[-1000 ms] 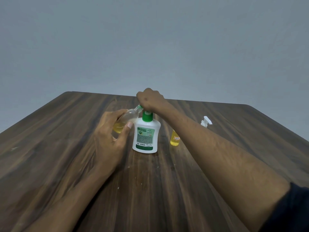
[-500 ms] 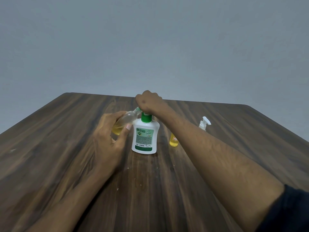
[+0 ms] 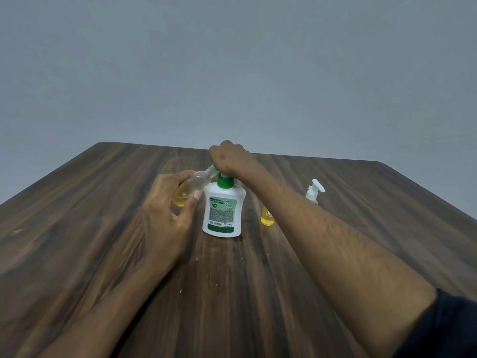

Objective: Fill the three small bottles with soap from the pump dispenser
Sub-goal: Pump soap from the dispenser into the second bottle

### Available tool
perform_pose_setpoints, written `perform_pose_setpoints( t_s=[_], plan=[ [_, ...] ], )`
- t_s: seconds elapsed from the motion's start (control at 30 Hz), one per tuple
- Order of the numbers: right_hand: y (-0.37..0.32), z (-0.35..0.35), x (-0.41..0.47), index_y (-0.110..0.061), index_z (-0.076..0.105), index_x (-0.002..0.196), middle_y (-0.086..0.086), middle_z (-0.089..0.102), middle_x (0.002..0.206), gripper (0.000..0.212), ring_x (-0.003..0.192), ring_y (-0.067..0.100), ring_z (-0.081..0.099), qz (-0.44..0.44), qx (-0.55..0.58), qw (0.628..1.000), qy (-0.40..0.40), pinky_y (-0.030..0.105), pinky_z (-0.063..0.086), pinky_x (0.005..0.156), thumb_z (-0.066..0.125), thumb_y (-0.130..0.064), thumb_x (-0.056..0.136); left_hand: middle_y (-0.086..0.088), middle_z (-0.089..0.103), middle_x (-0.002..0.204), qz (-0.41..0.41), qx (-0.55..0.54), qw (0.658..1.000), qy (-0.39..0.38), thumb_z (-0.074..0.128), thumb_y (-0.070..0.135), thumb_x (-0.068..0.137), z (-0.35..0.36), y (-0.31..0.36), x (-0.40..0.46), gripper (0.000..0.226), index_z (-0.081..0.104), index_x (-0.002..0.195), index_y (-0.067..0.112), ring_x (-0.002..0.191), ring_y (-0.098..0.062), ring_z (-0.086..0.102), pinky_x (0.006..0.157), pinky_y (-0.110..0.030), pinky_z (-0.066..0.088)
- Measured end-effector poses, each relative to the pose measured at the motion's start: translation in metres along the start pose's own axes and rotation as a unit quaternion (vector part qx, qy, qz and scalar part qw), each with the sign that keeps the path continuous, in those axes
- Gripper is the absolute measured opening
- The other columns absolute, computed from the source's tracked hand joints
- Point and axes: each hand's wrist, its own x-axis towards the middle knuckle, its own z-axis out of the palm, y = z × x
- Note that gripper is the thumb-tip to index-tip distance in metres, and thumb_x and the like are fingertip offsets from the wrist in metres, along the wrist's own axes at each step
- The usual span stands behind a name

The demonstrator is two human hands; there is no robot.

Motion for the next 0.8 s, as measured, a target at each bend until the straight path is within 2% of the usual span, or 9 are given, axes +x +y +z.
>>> perform_pose_setpoints(
  t_s=[0.13, 0.27, 0.4, 0.53, 0.7, 0.8],
  plan=[
    [-0.0029, -0.0026, 0.0020, -0.016, 0.043, 0.077, 0.005, 0.051, 0.083, 0.024, 0.086, 0.028, 0.052, -0.002, 0.006, 1.000, 0.018, 0.048, 0.044, 0.098, 0.035, -0.030, 0.095, 0.002, 0.068, 0.115, 0.002, -0.004, 1.000, 0.008, 0.070, 0.019, 0.099, -0.0005, 0.0018, -0.0003, 0.028, 0.072, 0.126, 0.014, 0.104, 0.003, 0.060, 0.080, -0.007, 0.042],
    [-0.0008, 0.0030, 0.0021, -0.018, 0.043, 0.077, 0.006, 0.051, 0.085, 0.024, 0.092, 0.031, 0.053, 0.011, 0.009, 1.000, 0.007, 0.048, 0.044, 0.099, 0.034, -0.031, 0.094, 0.000, 0.069, 0.116, -0.005, -0.010, 1.000, 0.001, 0.070, 0.021, 0.098, 0.0004, -0.0009, -0.0005, 0.028, 0.073, 0.125, 0.013, 0.105, -0.002, 0.063, 0.081, -0.010, 0.044],
    [-0.0049, -0.0016, 0.0022, -0.016, 0.042, 0.077, 0.004, 0.050, 0.082, 0.026, 0.090, 0.029, 0.053, 0.005, 0.020, 1.000, 0.019, 0.045, 0.045, 0.094, 0.033, -0.030, 0.097, 0.001, 0.068, 0.115, 0.000, -0.006, 1.000, 0.009, 0.070, 0.020, 0.098, 0.0006, 0.0003, -0.0003, 0.029, 0.072, 0.126, 0.012, 0.104, -0.006, 0.063, 0.083, -0.013, 0.045],
    [-0.0013, 0.0031, 0.0017, -0.018, 0.041, 0.076, 0.004, 0.049, 0.083, 0.026, 0.093, 0.031, 0.054, 0.015, 0.010, 1.000, 0.007, 0.048, 0.044, 0.099, 0.033, -0.032, 0.096, 0.001, 0.069, 0.117, -0.010, -0.011, 1.000, -0.005, 0.070, 0.022, 0.098, 0.0004, -0.0040, -0.0008, 0.030, 0.072, 0.127, 0.013, 0.105, -0.005, 0.064, 0.082, -0.013, 0.045],
    [-0.0028, -0.0039, 0.0008, -0.016, 0.041, 0.076, 0.006, 0.050, 0.084, 0.027, 0.089, 0.028, 0.052, 0.002, 0.020, 1.000, 0.016, 0.043, 0.045, 0.093, 0.033, -0.029, 0.098, 0.001, 0.068, 0.116, -0.008, -0.013, 1.000, 0.001, 0.069, 0.021, 0.098, 0.0011, -0.0012, -0.0005, 0.030, 0.072, 0.127, 0.012, 0.105, -0.008, 0.064, 0.084, -0.013, 0.046],
    [-0.0004, 0.0022, 0.0008, -0.017, 0.040, 0.076, 0.005, 0.049, 0.082, 0.026, 0.094, 0.031, 0.053, 0.011, 0.019, 1.000, 0.004, 0.046, 0.044, 0.098, 0.033, -0.030, 0.097, 0.001, 0.068, 0.116, -0.012, -0.008, 1.000, -0.008, 0.069, 0.021, 0.098, 0.0011, -0.0031, -0.0006, 0.030, 0.072, 0.127, 0.013, 0.103, -0.011, 0.064, 0.084, -0.012, 0.045]
  ],
)
